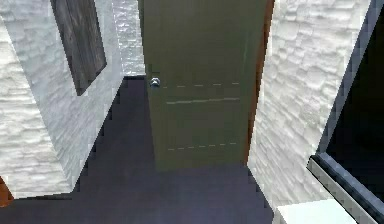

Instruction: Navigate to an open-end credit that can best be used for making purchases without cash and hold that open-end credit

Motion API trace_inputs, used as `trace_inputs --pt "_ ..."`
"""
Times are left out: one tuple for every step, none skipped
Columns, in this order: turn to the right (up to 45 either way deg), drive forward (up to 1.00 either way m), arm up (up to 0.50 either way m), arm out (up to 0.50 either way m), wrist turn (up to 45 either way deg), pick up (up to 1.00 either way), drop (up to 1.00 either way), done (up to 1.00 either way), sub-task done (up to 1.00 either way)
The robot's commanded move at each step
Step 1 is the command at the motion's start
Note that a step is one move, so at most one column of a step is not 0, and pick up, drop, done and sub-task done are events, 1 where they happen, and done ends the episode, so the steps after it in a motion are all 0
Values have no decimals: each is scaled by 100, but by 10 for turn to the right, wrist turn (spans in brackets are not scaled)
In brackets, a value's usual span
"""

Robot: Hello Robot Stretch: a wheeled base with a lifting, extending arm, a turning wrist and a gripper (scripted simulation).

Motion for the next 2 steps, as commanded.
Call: trace_inputs --pt "0 0 0 0 450 0 0 0 0" --pt "0 0 0 0 450 0 0 0 0"
